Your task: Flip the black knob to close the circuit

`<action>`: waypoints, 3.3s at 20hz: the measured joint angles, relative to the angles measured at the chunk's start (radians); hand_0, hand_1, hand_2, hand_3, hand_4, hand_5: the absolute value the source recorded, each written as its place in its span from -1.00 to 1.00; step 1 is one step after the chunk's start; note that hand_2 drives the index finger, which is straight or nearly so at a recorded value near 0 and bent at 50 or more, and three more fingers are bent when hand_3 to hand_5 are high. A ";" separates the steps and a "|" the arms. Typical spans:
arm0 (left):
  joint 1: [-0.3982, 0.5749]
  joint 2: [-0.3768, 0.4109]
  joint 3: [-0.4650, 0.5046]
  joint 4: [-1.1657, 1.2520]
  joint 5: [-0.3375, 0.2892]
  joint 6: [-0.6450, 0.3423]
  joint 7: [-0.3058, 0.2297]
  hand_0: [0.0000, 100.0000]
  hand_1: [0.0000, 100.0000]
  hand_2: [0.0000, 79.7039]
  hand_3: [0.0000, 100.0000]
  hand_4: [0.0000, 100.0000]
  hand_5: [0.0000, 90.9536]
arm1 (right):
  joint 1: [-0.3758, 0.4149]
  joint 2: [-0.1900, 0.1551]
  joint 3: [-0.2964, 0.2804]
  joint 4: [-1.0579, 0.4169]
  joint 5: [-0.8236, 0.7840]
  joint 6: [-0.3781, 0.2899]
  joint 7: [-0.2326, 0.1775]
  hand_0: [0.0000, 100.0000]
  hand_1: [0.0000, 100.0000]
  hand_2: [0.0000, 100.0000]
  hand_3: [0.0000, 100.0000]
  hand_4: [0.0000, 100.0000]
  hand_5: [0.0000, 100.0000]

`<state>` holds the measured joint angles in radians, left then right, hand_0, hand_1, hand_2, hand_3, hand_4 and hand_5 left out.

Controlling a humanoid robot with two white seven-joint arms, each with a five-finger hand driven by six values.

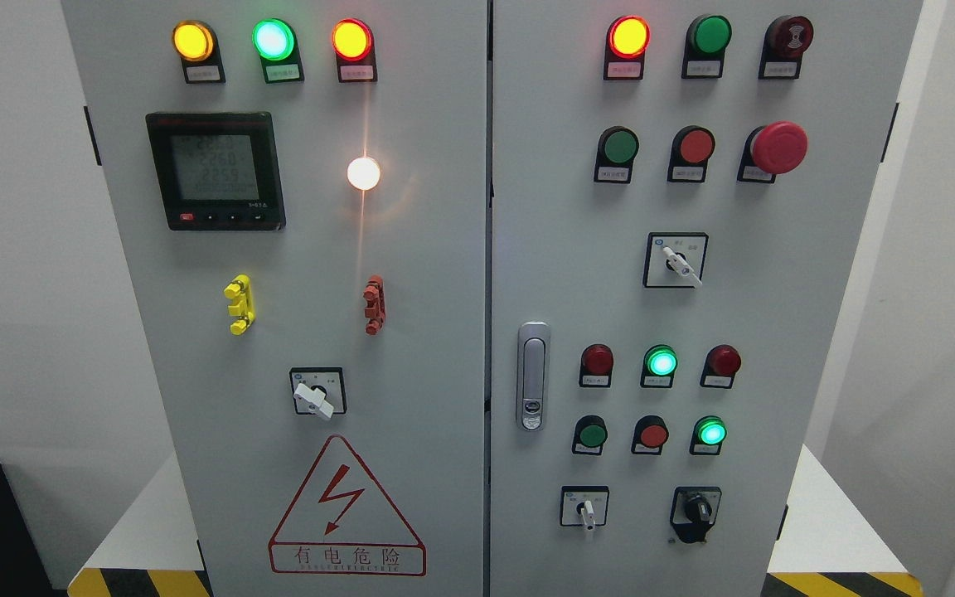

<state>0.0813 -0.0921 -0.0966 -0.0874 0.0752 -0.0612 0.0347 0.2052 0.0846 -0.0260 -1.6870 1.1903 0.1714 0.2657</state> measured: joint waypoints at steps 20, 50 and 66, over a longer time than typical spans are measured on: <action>0.000 0.000 0.000 0.000 0.000 0.000 0.000 -0.76 0.11 -1.00 -1.00 -1.00 -1.00 | -0.240 0.033 -0.047 -0.154 0.179 0.042 0.136 -1.00 -0.88 0.84 1.00 0.82 0.73; 0.000 0.000 0.000 0.000 0.000 0.000 0.000 -0.76 0.11 -1.00 -1.00 -1.00 -1.00 | -0.479 0.041 -0.140 -0.053 0.253 0.056 0.153 -1.00 -0.97 0.86 1.00 0.82 0.72; 0.000 0.000 0.000 0.000 0.000 0.000 0.000 -0.76 0.11 -1.00 -1.00 -1.00 -1.00 | -0.504 0.038 -0.151 0.002 0.260 0.054 0.133 -1.00 -0.96 0.84 1.00 0.81 0.71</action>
<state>0.0813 -0.0920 -0.0966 -0.0874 0.0752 -0.0612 0.0347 -0.2986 0.1226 -0.1770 -1.6851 1.4499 0.2256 0.3990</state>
